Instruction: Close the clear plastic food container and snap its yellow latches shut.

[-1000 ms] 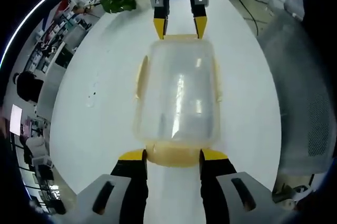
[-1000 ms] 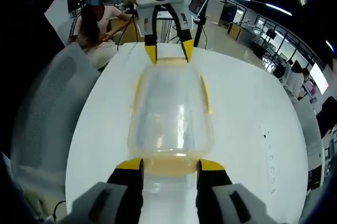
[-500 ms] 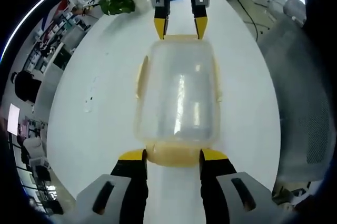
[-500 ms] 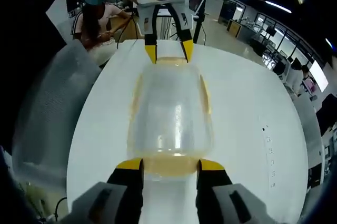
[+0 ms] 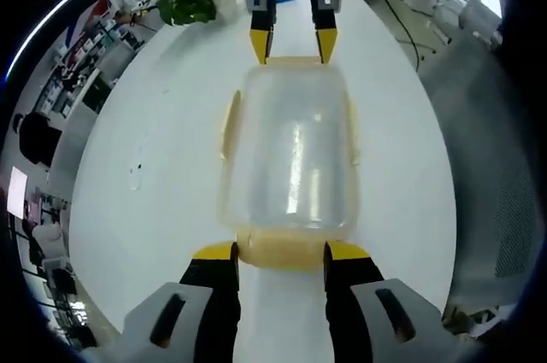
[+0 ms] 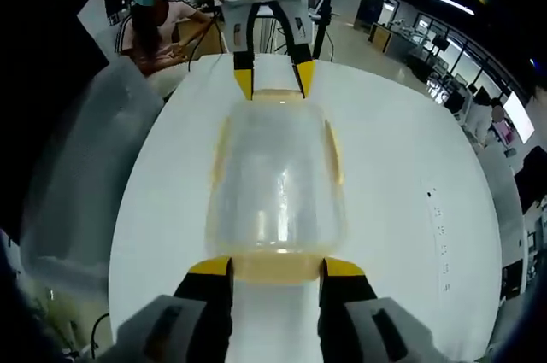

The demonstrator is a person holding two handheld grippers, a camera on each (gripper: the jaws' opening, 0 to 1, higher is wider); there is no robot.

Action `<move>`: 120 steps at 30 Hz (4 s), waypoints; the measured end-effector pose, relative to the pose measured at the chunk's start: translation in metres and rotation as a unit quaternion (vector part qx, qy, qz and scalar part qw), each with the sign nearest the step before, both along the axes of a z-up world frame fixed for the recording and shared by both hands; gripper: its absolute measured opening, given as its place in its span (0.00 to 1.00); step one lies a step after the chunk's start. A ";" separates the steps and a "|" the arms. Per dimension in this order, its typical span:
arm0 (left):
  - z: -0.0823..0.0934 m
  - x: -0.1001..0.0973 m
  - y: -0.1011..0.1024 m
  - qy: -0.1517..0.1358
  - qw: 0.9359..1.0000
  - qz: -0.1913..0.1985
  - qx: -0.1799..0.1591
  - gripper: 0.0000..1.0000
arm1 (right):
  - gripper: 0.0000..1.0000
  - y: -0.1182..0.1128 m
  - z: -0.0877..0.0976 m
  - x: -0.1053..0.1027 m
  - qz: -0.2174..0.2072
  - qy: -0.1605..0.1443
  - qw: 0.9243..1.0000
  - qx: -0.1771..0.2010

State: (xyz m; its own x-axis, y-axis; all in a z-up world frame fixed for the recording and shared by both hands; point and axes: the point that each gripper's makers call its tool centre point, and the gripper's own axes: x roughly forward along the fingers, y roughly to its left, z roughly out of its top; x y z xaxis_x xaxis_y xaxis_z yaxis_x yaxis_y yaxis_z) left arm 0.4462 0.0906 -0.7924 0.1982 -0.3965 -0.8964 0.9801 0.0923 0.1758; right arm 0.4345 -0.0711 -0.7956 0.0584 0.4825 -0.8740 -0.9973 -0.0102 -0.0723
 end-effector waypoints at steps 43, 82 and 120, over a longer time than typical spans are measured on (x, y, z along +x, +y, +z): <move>-0.034 -0.008 -0.002 0.055 0.998 0.001 -0.016 0.36 | 0.36 -0.003 -0.037 -0.006 0.007 0.024 0.999 -0.038; -0.047 -0.032 0.015 0.072 0.997 -0.007 -0.007 0.59 | 0.52 -0.006 -0.048 -0.033 -0.022 0.053 0.997 -0.056; 0.011 -0.020 -0.034 0.071 0.979 0.038 -0.186 0.35 | 0.28 0.043 0.004 -0.023 -0.014 0.027 0.996 0.085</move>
State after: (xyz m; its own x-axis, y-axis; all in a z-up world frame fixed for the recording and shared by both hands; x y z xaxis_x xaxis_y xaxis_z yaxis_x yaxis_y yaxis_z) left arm 0.4264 0.0563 -0.7816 0.1232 -0.6903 -0.7129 0.9802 0.1969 -0.0213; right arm 0.4119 -0.0282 -0.7917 0.0290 0.6225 -0.7820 -0.9995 0.0259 -0.0165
